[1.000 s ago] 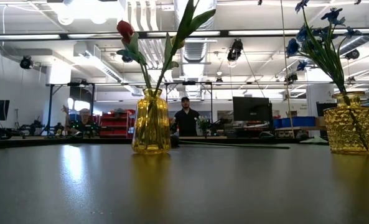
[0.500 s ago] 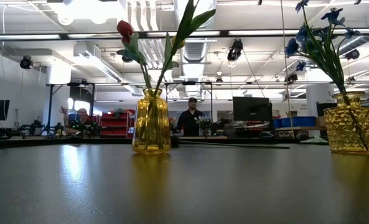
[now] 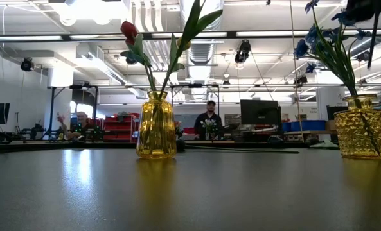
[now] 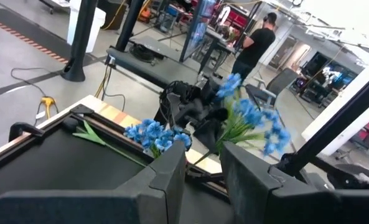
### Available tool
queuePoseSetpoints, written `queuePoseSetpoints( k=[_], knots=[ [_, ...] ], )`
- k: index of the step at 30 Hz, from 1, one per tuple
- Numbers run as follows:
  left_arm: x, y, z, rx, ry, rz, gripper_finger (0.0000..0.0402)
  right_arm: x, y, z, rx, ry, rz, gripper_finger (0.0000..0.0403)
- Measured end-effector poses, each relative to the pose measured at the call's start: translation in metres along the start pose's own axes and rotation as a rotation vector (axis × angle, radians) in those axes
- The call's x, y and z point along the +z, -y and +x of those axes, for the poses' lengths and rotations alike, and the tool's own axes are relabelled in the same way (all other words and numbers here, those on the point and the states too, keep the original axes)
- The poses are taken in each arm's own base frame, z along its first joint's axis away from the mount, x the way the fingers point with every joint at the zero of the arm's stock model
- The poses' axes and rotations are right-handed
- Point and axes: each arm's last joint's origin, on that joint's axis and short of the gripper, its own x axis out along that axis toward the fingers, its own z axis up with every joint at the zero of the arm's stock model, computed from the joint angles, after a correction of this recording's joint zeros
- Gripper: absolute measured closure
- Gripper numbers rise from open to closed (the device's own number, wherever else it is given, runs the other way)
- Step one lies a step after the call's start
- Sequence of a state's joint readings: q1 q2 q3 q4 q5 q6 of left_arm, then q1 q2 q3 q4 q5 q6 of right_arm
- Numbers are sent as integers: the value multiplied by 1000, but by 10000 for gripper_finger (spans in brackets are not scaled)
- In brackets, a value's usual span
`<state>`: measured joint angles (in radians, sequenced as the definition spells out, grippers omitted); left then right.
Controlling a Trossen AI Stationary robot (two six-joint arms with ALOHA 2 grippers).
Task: Sort flowers into vase by color
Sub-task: Put the blue flowers into the right yellow vase
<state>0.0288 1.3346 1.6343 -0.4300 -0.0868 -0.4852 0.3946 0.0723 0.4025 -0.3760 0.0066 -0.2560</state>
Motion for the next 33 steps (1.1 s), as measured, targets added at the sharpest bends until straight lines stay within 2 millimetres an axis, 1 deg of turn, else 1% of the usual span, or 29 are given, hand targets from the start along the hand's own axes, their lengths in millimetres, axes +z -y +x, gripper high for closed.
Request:
queuePoseSetpoints(
  k=[4, 8, 13, 16, 24, 27, 33],
  knots=[
    [1, 3, 0, -41, 12, -20, 310, -19, -4, 9, -14, -52, 59, 389],
    [3, 5, -3, -68, 10, 4, 310, -31, -5, 14, -94, -75, 61, 389],
    [9, 8, -6, -77, 32, 60, 310, -36, -3, 18, -194, -72, 74, 390],
    [11, 9, -8, -81, 42, 94, 310, -38, -4, 19, -198, -83, 82, 390],
    [13, 10, -9, -82, 51, 132, 310, -51, -6, 21, -216, -144, 233, 389],
    [13, 10, -10, -82, 51, 132, 310, -51, -6, 21, -242, -146, 265, 379],
    [16, 11, -16, -86, 62, 131, 310, -52, -6, 22, -246, -149, 291, 339]
  ],
)
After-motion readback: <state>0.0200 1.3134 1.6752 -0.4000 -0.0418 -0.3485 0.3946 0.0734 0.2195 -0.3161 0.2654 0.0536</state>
